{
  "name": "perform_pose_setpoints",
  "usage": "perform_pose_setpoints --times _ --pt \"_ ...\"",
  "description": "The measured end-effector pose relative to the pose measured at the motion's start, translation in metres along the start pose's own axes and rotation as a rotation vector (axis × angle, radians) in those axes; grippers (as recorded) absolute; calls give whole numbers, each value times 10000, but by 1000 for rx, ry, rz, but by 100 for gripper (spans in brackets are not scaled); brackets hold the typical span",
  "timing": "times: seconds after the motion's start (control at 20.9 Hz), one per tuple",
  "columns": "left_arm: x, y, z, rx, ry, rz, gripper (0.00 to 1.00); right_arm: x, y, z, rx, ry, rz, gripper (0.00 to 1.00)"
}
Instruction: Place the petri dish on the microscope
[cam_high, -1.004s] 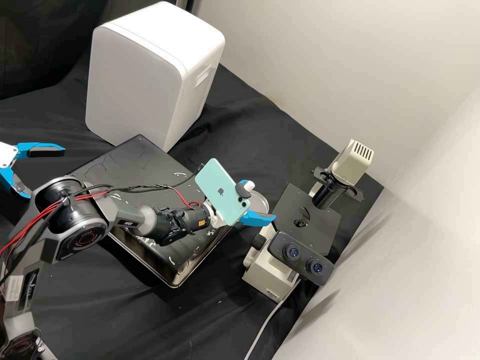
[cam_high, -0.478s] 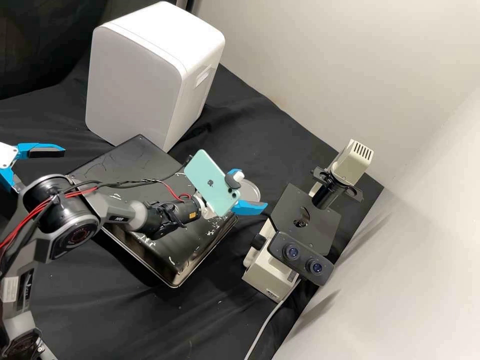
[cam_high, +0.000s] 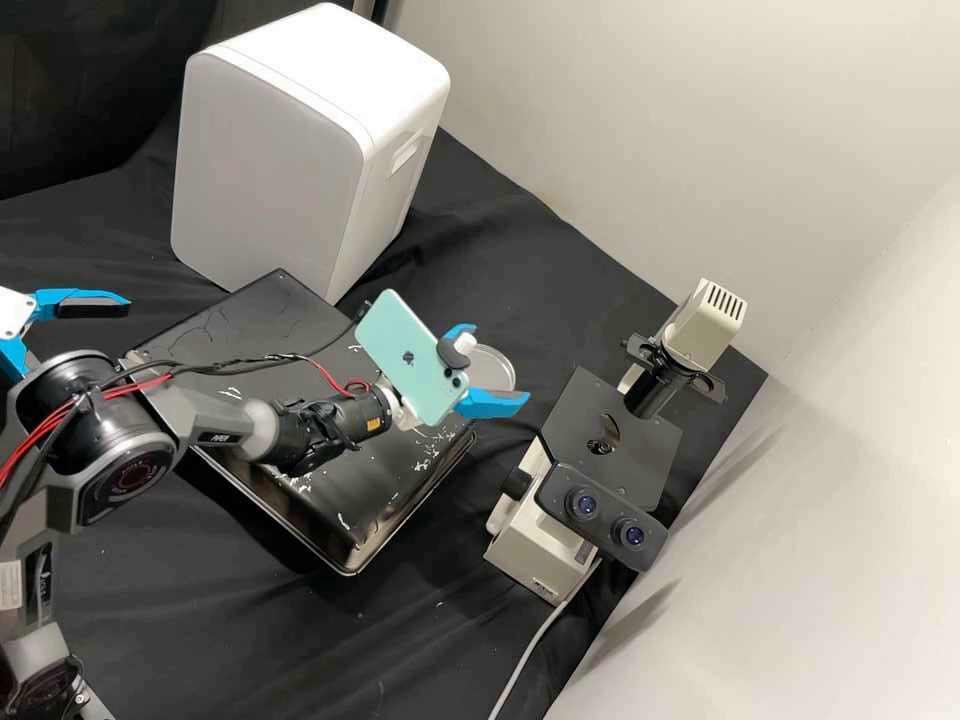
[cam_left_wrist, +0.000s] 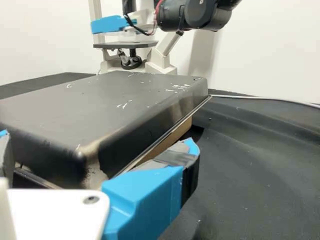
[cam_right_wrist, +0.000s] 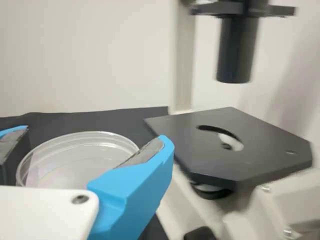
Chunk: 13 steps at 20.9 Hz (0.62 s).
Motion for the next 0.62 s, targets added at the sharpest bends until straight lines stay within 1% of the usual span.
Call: perform_pose_setpoints --times 0.05,0.19,0.33,0.38,0.43,0.48,0.57,0.62 --pt "0 0 0 0 0 0 100 4 42 38 0 -11 12 0" --pt "1 -2 -1 -1 0 -1 100 41 234 132 3 -34 68 0" --pt "2 -3 4 0 -2 -1 100 84 436 185 -1 -41 125 0" --pt "3 -3 7 -1 -3 -1 100 103 482 188 -1 -40 139 0" --pt "4 -4 11 1 -6 -2 100 136 505 214 -1 -45 147 0" --pt "4 -4 11 1 -6 -2 100 165 505 239 -1 -50 148 0" --pt "4 -4 11 1 -6 -2 100 230 475 276 -1 -58 140 0" --pt "5 -6 11 1 -5 -3 100 258 442 303 -4 -66 130 0"
